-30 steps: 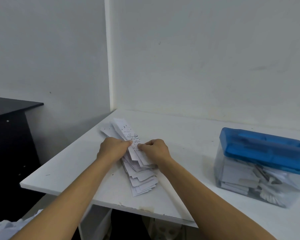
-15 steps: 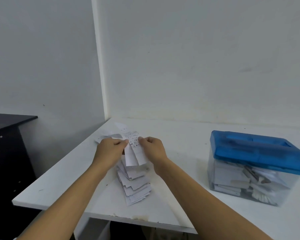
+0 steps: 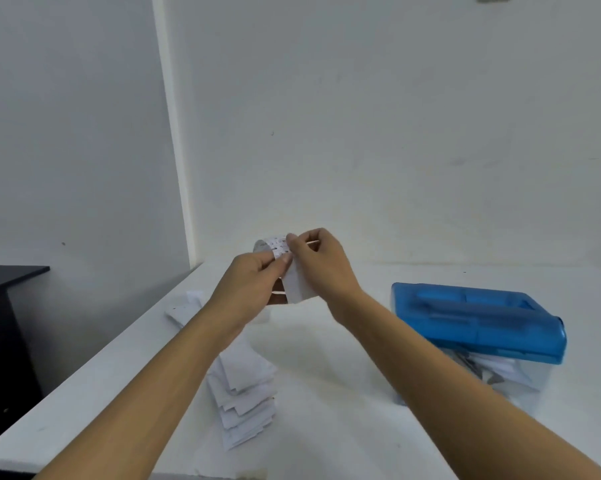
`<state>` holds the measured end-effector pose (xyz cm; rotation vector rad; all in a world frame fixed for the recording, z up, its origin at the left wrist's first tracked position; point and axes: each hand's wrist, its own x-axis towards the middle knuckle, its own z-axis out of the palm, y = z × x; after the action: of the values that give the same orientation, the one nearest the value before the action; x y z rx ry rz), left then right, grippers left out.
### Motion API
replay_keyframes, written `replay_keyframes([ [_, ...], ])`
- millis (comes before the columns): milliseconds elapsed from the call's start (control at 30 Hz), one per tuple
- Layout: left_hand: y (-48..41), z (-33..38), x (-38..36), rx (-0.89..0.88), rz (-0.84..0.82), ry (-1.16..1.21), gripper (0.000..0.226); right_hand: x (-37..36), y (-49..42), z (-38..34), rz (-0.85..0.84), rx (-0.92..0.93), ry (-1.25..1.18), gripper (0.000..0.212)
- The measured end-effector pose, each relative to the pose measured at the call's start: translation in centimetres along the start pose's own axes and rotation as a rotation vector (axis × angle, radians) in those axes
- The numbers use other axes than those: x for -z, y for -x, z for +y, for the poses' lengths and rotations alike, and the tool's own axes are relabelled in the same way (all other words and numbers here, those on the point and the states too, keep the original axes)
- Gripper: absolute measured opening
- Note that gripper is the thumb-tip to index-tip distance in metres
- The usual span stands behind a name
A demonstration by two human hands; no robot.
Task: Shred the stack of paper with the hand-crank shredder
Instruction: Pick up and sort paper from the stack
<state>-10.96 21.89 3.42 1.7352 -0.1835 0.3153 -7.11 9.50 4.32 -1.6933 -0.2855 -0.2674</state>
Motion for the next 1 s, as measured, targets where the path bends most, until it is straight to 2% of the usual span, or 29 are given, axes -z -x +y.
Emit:
replay_keyframes([
  [100, -0.7, 2.3, -1.4, -0.078, -0.040, 0.009, 0.022, 3.2, 0.2, -2.7, -0.004, -0.048, 0.085, 0.038],
  [233, -1.9, 4.5, -3.7, -0.163, -0.062, 0.035, 0.025, 8.3, 1.3, -4.6, -0.097, -0.028, 0.230, 0.034],
  [367, -3.0, 5.9, -6.8, -0.213, -0.072, 0.004, 0.023, 13.6, 2.0, -5.3, -0.057, 0.052, 0.447, 0.021],
  [500, -3.5, 6.6, -10.2, -0.219, -0.162, 0.027, 0.015, 17.5, 2.6, -4.9, -0.007, 0.046, 0.503, 0.025],
  [667, -3.7, 6.0, -13.7, -0.209, -0.239, -0.025, 0.026, 20.5, 3.0, -2.9, 0.012, -0.006, 0.564, 0.021],
  [767, -3.7, 5.0, -14.8, -0.189, -0.279, -0.058, 0.023, 21.5, 3.4, -1.5, 0.009, -0.006, 0.574, 0.013],
  [1000, -3.2, 2.7, -15.2, -0.205, -0.346, -0.224, 0.026, 21.2, 4.2, 1.4, 0.017, 0.032, 0.748, 0.011],
])
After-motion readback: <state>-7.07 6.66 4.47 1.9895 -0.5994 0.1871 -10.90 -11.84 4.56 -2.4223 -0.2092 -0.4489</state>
